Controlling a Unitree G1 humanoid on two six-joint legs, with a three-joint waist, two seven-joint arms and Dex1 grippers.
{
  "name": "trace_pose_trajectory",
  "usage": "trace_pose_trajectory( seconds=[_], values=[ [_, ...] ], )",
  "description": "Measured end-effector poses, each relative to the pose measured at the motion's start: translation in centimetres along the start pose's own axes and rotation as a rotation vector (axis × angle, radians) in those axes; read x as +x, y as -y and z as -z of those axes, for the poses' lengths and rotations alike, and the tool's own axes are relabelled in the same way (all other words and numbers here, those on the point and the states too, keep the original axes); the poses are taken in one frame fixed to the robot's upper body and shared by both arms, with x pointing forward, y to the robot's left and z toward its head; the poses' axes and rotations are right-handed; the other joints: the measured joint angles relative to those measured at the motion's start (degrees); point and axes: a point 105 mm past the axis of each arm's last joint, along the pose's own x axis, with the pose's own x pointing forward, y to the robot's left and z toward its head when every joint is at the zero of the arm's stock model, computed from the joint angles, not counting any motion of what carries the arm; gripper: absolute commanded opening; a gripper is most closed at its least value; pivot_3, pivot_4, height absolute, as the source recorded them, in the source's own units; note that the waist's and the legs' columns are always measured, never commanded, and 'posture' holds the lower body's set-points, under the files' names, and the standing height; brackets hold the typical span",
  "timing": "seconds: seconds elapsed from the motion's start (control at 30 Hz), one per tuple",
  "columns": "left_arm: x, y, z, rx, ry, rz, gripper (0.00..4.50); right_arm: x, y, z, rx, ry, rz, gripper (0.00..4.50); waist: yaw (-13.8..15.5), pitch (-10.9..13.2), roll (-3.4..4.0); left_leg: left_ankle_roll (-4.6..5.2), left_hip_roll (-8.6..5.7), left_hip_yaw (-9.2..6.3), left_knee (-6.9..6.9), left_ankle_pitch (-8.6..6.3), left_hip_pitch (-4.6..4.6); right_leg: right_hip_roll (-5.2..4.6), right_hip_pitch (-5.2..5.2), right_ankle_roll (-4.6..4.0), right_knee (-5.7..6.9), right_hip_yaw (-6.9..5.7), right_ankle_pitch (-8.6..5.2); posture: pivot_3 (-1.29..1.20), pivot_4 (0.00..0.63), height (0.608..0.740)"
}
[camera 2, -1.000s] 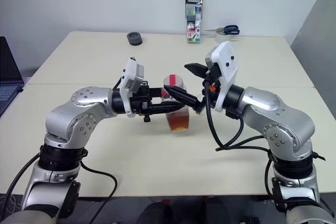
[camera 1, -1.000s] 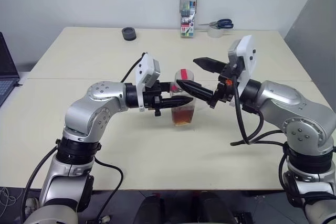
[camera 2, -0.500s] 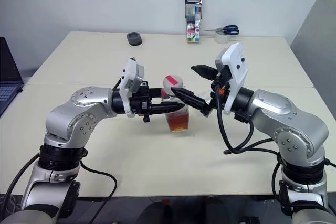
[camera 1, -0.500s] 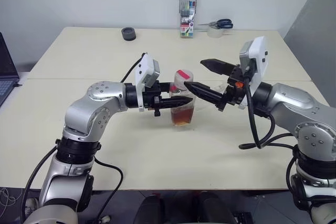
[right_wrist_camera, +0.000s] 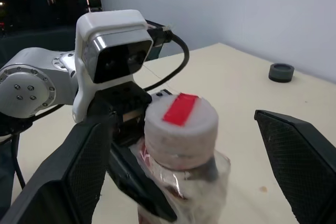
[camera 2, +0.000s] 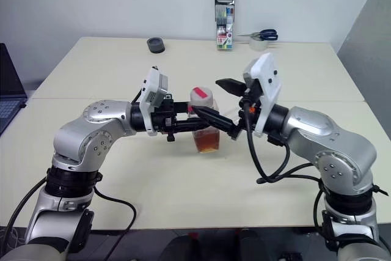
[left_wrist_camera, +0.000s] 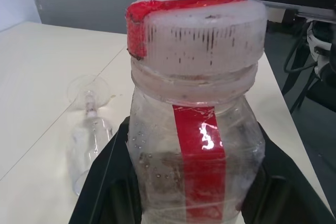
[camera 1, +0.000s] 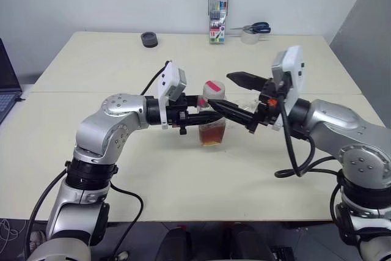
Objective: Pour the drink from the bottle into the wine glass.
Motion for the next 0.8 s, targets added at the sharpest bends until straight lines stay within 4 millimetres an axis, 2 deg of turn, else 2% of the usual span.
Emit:
trace_pose_trajectory(
  seconds=[0.17, 0.4, 0.8],
  values=[
    [0.0, 0.0, 0.0, 0.000, -0.002, 0.001, 1.83, 0.5, 0.9, 0.3, 0.000, 0.008, 0.039, 4.49, 0.0, 0.0, 0.00, -0.02, 0.00, 0.00, 0.00, 0.01, -0.01, 0.00, 0.00, 0.00, -0.01, 0.00, 0.00, 0.00, 0.150, 0.740],
    [-0.1, 0.0, 0.0, 0.001, -0.003, 0.000, 1.83, 0.5, 1.1, 0.3, -0.002, 0.010, 0.041, 4.49, 0.0, 0.0, 0.00, -0.02, 0.00, 0.00, 0.00, 0.01, -0.01, -0.01, 0.00, 0.00, -0.01, 0.00, 0.00, 0.00, 0.150, 0.740],
    [-0.1, 0.0, 0.1, 0.001, -0.011, -0.002, 1.83, -1.1, 1.0, 0.7, -0.004, -0.023, 0.064, 4.49, 0.0, 0.0, 0.00, 0.00, 0.00, 0.00, 0.00, 0.00, 0.00, 0.00, 0.00, 0.00, 0.00, 0.00, 0.00, 0.00, 0.150, 0.740]
  ],
)
